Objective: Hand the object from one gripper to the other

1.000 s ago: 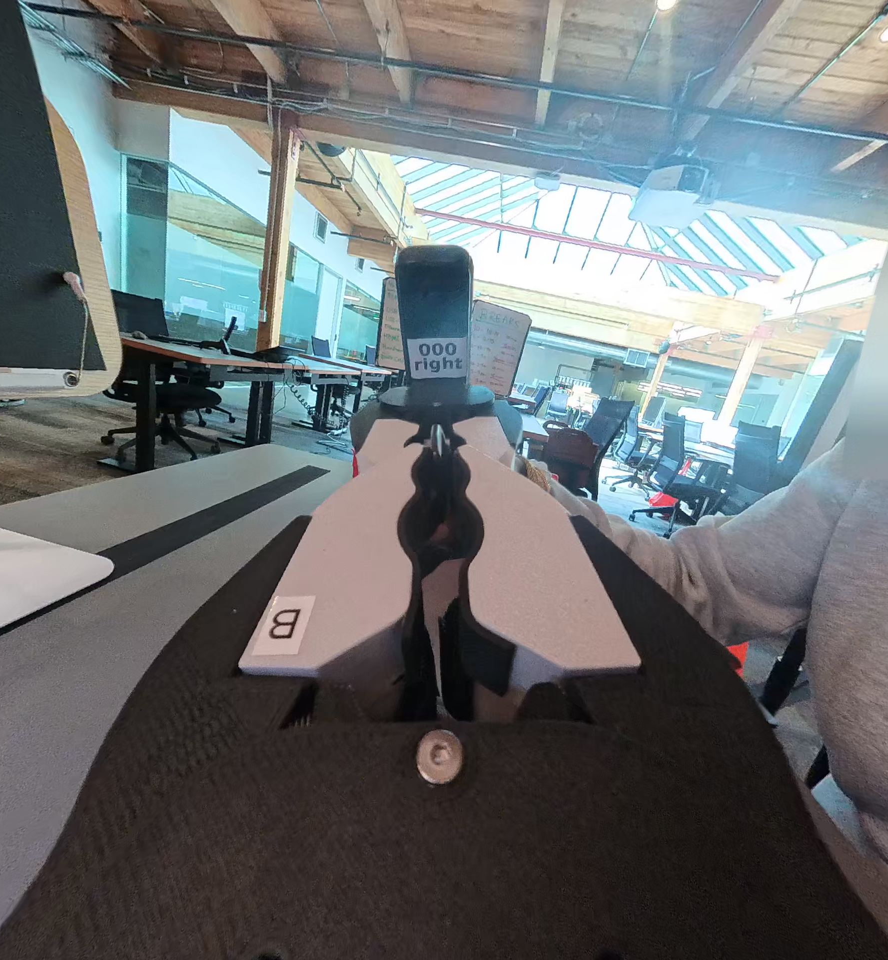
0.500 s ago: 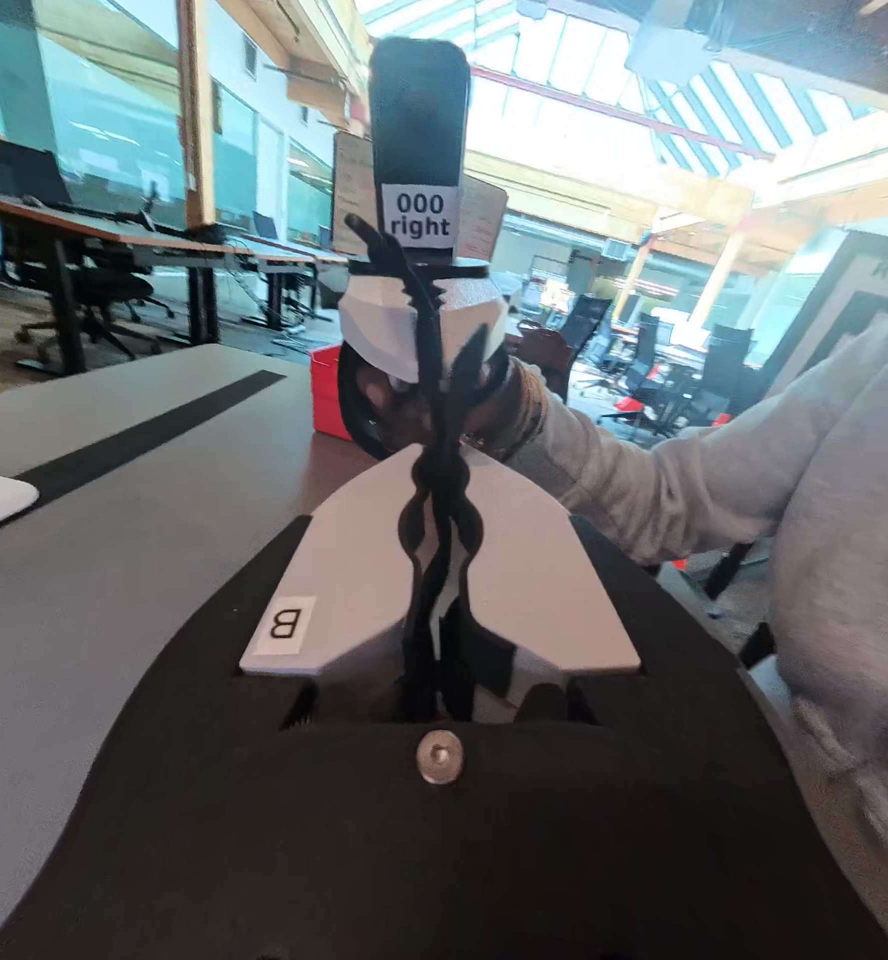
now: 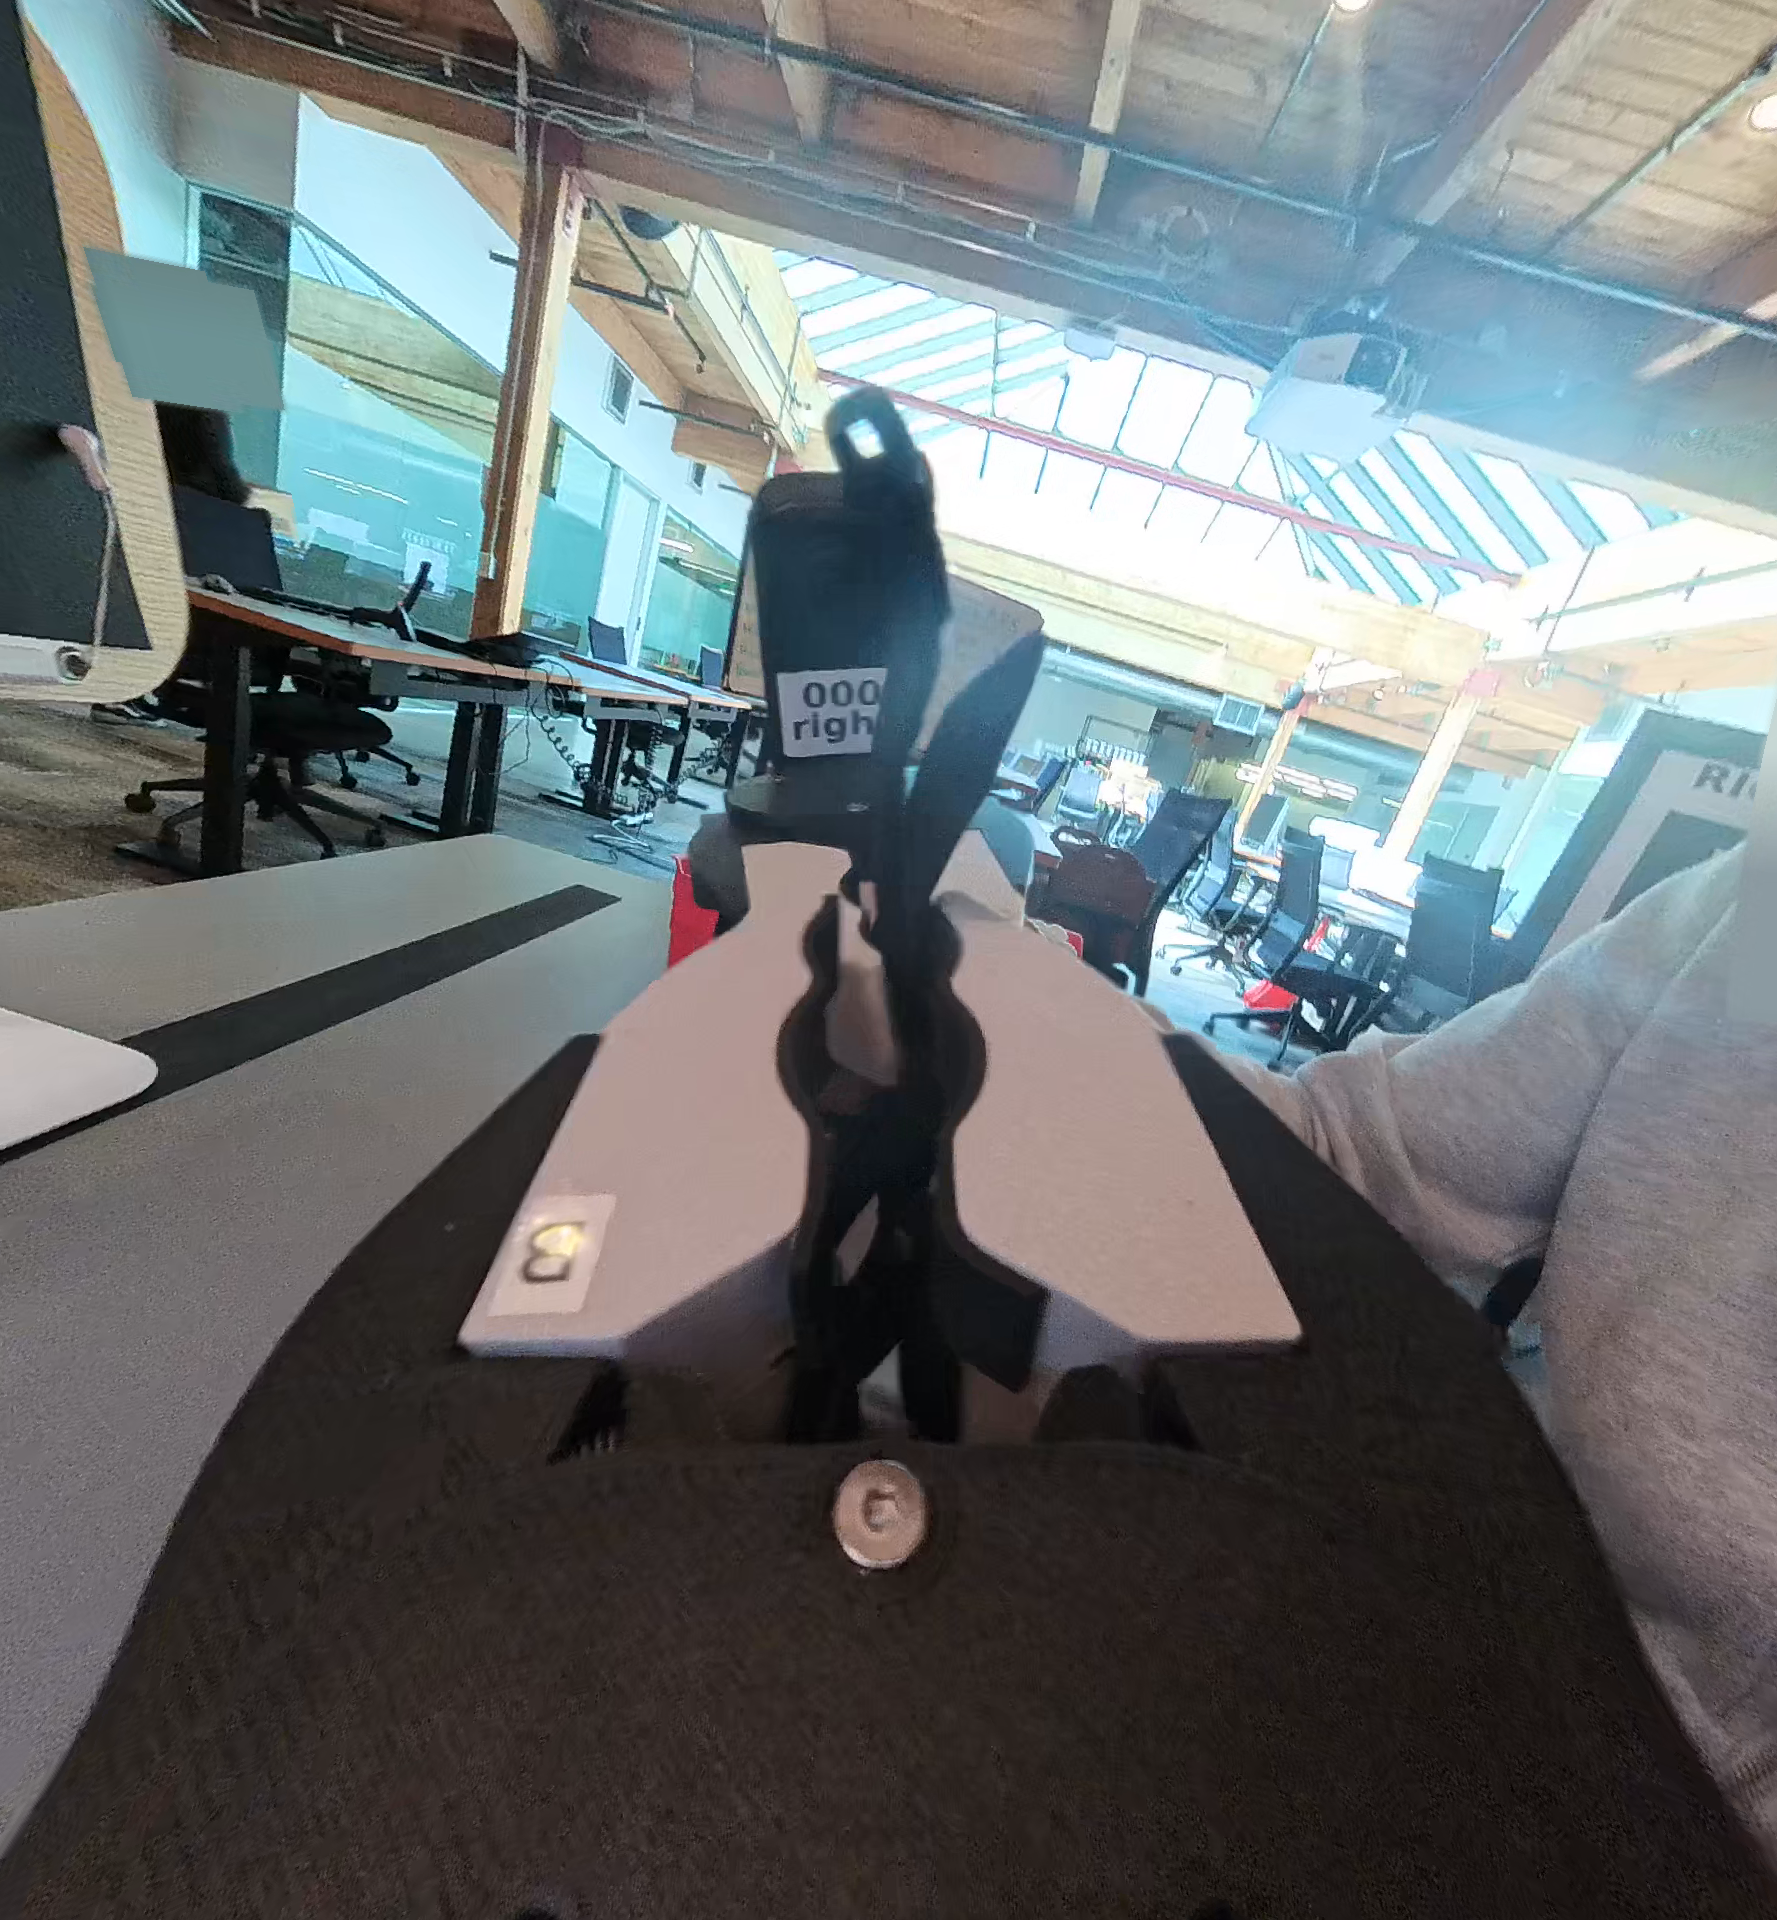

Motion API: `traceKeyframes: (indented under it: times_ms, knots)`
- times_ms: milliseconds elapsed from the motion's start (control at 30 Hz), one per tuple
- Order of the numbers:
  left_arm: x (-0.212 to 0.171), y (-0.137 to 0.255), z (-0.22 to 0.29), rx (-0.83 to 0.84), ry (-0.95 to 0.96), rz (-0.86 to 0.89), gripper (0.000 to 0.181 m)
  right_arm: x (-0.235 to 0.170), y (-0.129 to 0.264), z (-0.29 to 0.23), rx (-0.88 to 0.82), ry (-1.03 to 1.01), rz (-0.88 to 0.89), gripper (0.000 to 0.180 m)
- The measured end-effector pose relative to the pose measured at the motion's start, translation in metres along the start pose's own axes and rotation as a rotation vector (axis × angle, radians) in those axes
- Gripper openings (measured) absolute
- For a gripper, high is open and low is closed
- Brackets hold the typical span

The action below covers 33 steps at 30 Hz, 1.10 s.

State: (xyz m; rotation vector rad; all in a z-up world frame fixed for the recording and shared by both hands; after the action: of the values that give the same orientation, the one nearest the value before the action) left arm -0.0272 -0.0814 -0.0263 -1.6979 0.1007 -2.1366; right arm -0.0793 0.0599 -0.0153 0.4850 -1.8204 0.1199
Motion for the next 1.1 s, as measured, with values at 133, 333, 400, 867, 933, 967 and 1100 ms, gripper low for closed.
traceKeyframes:
  times_ms: [133, 333, 400, 867, 933, 967, 1100]
  knots:
    - [-0.006, -0.002, -0.004, 0.015, 0.044, -0.066, 0.04, 0.008, 0.014, 0.001, -0.043, -0.01, 0.096, 0.006]
    - [-0.016, -0.013, 0.0, 0.014, -0.04, -0.174, 0.015, 0.016, 0.018, -0.002, -0.089, 0.008, 0.163, 0.006]
    - [-0.014, -0.012, 0.002, -0.001, -0.06, -0.153, 0.005, 0.018, 0.016, -0.004, -0.084, 0.014, 0.174, 0.006]
    - [0.004, 0.004, 0.002, -0.035, -0.032, 0.047, 0.005, -0.003, -0.004, 0.0, 0.141, -0.12, 0.062, 0.007]
    - [0.003, 0.004, 0.0, -0.011, -0.013, 0.047, 0.015, -0.002, -0.002, 0.001, 0.091, -0.087, 0.062, 0.005]
    - [0.001, 0.003, -0.001, 0.004, -0.003, 0.023, 0.027, -0.001, 0.001, 0.001, 0.07, -0.074, 0.074, 0.005]
    - [-0.009, -0.004, -0.004, 0.006, 0.038, -0.114, 0.045, 0.008, 0.013, 0.001, -0.022, -0.047, 0.161, 0.005]
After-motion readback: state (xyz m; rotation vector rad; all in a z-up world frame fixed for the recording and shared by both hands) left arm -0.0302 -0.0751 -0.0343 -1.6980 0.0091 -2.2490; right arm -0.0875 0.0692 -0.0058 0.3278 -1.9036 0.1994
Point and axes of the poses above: each gripper's, where its closed fingertips meet, y back along the fingers, x out of its top, z = x × y across the jaws, the point moved 9 cm from there along y, back along the fingers, and after that the axes turned 5 degrees about -x, right-handed, at the moved point
